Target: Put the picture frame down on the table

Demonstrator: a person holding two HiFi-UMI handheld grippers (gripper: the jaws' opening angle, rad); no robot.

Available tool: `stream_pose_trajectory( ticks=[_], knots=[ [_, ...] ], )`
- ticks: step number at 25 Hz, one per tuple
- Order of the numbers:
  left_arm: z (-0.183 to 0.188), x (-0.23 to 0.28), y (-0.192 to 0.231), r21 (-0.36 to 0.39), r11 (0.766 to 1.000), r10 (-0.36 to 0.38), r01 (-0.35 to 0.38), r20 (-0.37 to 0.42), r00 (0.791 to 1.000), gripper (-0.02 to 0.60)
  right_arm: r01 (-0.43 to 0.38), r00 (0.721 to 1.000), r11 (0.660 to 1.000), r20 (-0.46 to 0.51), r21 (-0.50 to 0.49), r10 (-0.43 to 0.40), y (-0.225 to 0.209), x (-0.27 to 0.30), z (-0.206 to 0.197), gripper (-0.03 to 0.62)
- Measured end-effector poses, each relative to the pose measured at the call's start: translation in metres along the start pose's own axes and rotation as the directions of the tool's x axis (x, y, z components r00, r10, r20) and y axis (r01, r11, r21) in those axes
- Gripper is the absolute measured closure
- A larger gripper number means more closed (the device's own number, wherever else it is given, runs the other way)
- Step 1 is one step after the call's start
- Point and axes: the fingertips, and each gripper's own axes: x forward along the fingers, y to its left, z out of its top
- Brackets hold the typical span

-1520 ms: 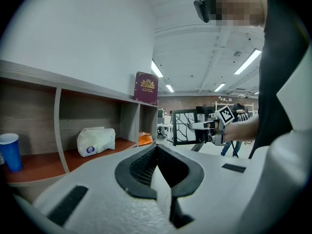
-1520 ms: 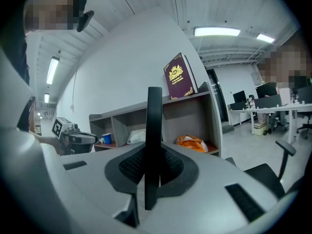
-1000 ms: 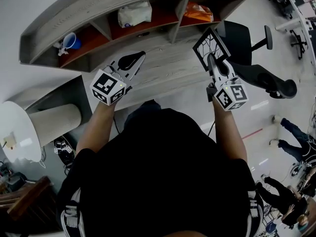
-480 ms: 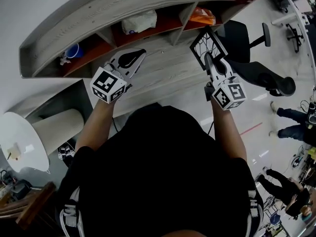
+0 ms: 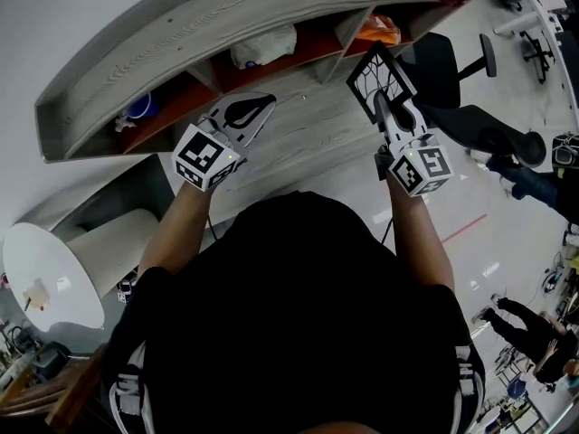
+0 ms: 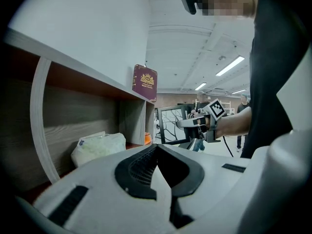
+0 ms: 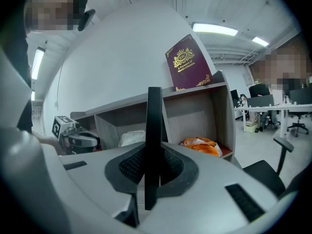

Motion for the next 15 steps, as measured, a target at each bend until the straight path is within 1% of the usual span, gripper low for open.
stream_pose_trajectory(
  ticks=[7, 15],
  knots=[
    [-0.002, -0.007, 0.005, -0.002, 1.0, -0.024, 0.024, 0.009, 1.0, 0.565, 0.018, 1.0, 1.0, -0.007, -0.01, -0.018, 0.011, 0.0, -0.002, 0.56],
    [-0.01, -0.004, -0.004, -0.008, 0.999, -0.047, 0.047, -0.001, 0.999, 0.565, 0.054, 0.998, 0.998, -0.014, 0.011, -0.054, 0.002, -0.004, -0.008, 0.56]
  ],
)
